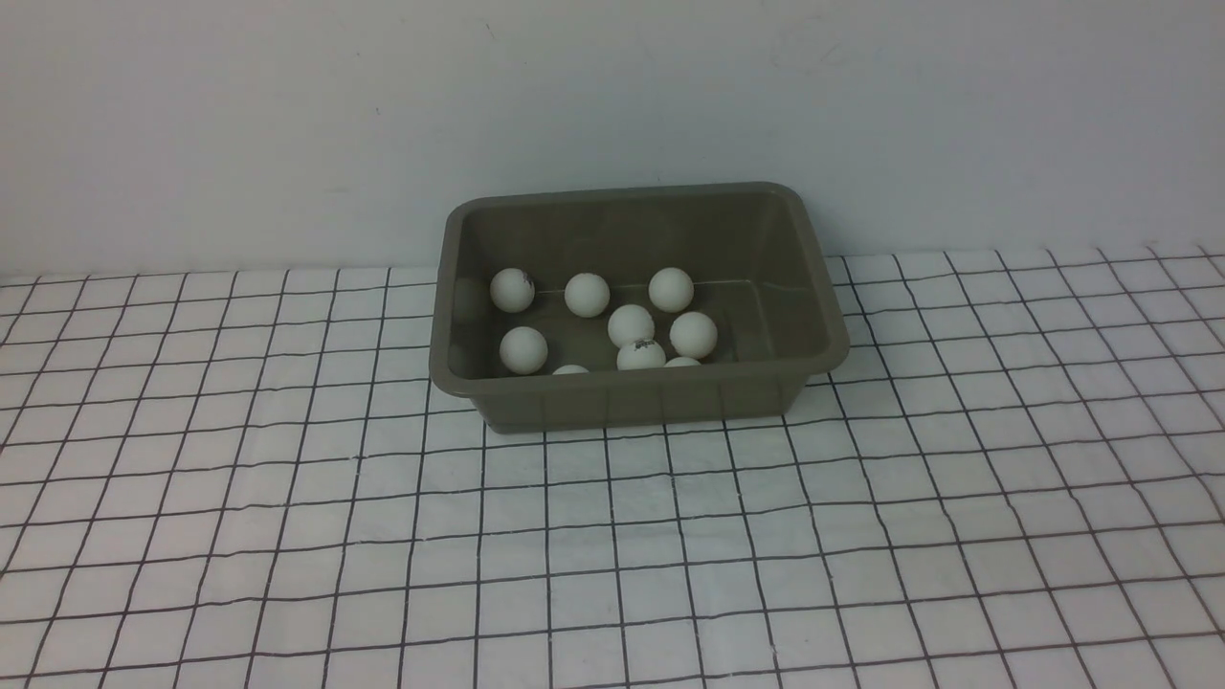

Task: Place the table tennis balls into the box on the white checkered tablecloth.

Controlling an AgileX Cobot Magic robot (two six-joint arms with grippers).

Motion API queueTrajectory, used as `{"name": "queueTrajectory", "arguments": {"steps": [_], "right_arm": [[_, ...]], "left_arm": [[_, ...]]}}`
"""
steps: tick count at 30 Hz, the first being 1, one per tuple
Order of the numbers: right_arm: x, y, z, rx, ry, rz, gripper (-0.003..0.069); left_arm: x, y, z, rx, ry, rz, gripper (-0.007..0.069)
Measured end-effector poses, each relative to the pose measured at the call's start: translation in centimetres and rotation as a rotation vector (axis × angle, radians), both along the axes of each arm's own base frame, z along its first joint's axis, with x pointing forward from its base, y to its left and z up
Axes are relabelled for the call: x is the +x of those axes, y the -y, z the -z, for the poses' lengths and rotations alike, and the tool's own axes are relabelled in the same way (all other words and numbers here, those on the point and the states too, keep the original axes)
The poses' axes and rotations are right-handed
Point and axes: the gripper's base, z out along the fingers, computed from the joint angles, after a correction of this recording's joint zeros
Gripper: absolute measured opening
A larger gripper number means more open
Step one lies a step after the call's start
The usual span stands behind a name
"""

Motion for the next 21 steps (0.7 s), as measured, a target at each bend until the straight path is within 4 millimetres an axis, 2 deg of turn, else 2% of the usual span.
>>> {"name": "queueTrajectory", "arguments": {"steps": [6,13,17,21], "right_arm": [[0.1,0.3,0.0,-0.014,0.008,0.034,-0.0017],[0.1,1.4,0.1,0.028,-0.011,0.228,-0.0017],[0.1,2.2,0.5,0.043,-0.026,0.348,-0.0017],[0.0,2.6,1.8,0.064,-0.049,0.426,-0.0017]], "left_arm": [[0.0,0.0,0.0,0.000,0.000,0.000,-0.0005],[0.0,0.0,0.0,0.000,0.000,0.000,-0.0005],[0.0,0.0,0.0,0.000,0.000,0.000,-0.0005],[0.0,0.0,0.0,0.000,0.000,0.000,-0.0005]]}}
